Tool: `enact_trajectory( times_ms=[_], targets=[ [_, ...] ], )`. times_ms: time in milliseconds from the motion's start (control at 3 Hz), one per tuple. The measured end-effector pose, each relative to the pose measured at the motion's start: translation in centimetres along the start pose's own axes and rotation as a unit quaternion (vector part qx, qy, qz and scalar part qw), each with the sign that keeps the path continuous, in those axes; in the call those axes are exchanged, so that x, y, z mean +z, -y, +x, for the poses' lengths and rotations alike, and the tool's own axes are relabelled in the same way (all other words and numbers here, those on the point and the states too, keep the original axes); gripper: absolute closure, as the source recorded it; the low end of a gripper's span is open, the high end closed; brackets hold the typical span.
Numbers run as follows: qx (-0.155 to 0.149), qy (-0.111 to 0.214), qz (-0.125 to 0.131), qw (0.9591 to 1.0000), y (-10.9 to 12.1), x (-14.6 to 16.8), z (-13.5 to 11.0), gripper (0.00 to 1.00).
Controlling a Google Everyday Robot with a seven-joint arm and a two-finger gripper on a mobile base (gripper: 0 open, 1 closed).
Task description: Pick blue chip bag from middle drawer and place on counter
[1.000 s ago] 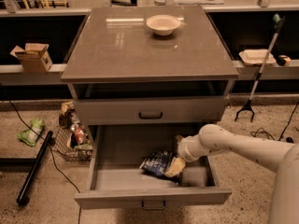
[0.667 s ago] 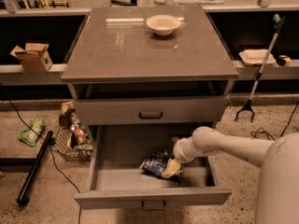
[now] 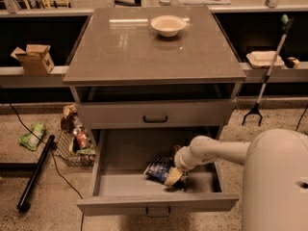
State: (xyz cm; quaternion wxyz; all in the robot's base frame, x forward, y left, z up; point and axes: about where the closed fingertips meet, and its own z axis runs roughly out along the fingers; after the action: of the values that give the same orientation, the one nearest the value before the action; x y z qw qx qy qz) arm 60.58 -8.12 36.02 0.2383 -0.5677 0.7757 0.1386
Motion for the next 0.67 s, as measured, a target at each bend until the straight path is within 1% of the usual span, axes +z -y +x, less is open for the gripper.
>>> enact_trajectory(
  times_ms=[333, 667],
  targets=[
    [0.001, -0.003, -0.004, 1.0, -0.09, 0.82, 0.21, 0.0],
    [0.001, -0.004, -0.004, 1.0, -0.1, 0.89, 0.23, 0.15]
  ],
)
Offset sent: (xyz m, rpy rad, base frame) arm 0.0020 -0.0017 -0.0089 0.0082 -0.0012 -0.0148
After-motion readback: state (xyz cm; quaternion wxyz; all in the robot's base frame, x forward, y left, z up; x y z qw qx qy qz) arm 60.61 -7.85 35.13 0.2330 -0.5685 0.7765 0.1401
